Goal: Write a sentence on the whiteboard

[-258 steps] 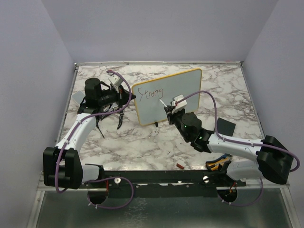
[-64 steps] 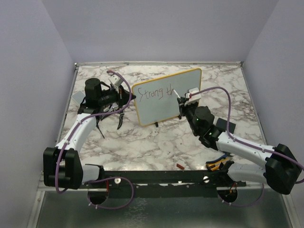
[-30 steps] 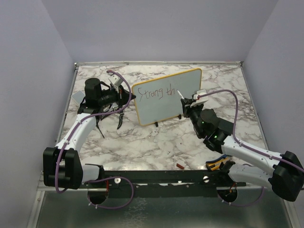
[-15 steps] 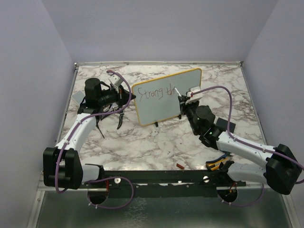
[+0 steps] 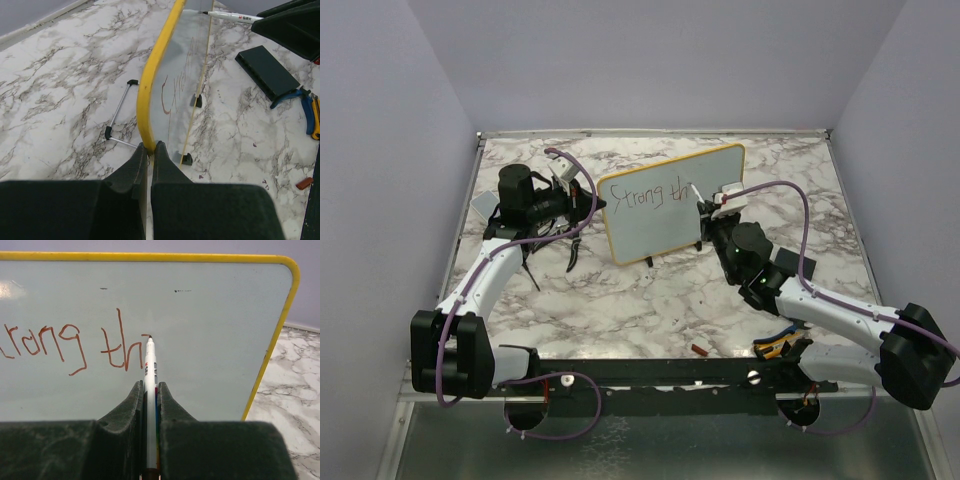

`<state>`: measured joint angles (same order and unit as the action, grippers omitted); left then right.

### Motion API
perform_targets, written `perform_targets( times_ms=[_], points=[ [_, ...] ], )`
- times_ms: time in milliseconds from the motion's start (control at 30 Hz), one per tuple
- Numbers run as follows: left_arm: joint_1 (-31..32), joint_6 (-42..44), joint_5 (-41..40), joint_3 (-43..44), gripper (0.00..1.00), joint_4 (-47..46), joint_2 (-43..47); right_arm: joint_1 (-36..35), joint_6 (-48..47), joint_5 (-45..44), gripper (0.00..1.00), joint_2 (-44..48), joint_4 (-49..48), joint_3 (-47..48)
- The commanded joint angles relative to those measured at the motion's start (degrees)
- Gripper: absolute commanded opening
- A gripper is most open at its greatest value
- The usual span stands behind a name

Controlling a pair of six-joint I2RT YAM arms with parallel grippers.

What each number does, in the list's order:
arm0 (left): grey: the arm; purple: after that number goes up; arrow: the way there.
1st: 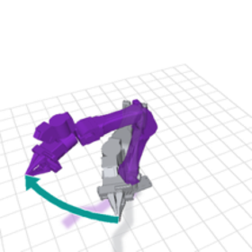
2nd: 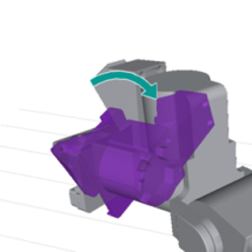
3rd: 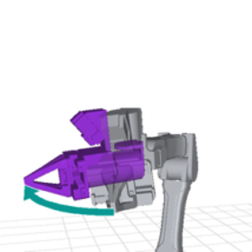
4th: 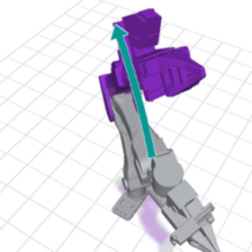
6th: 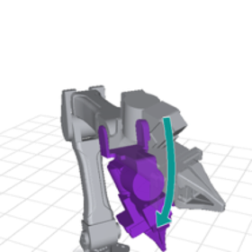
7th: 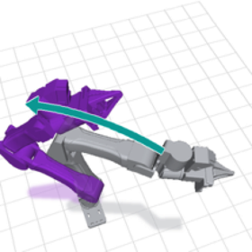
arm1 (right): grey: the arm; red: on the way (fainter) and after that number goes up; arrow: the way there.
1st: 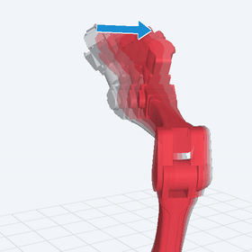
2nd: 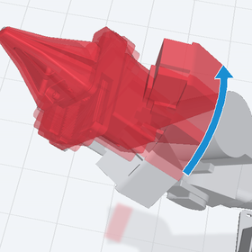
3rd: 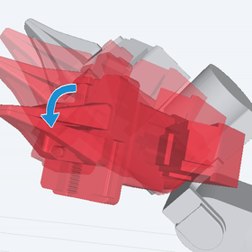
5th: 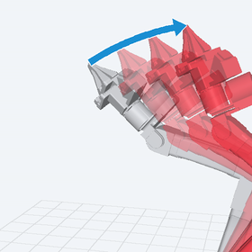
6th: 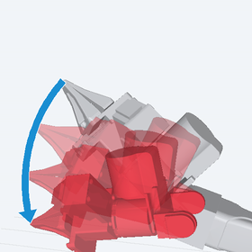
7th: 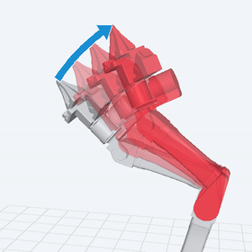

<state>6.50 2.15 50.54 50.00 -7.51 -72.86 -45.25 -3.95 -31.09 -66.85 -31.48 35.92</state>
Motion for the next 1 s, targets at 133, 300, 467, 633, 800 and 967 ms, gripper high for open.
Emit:
perform_targets(
  times_ms=[133, 300, 467, 633, 800, 967],
  points=[
    [-0.1, 3.0, -2.6, -1.0, 0.00, 1.2, 0.4, 0.3, 3.8, -0.7, 0.01, 0.8, 3.9, -3.3],
    [-0.1, 3.1, -2.5, -1.0, 0.00, 1.2, 0.3, 0.3, 6.8, -0.1, 0.01, 1.0, 4.8, -4.4],
    [-0.1, 3.0, -2.5, -1.0, 0.00, 1.2, 0.3, 0.3, 5.7, -0.1, 0.01, 0.5, 3.5, -2.9],
    [-0.1, 3.0, -2.6, -1.1, 0.00, 1.2, 0.4, 0.3, 2.3, -0.5, 0.01, 0.0, 2.0, 0.0],
    [-0.1, 3.0, -2.6, -1.1, 0.00, 1.2, 0.5, 0.3, -0.9, -1.1, 0.01, -0.4, 0.5, 2.2],
    [-0.1, 3.1, -2.7, -1.1, 0.00, 1.2, 0.6, 0.4, -3.1, -3.3, 0.01, -1.1, -0.2, 2.9]
  ],
)
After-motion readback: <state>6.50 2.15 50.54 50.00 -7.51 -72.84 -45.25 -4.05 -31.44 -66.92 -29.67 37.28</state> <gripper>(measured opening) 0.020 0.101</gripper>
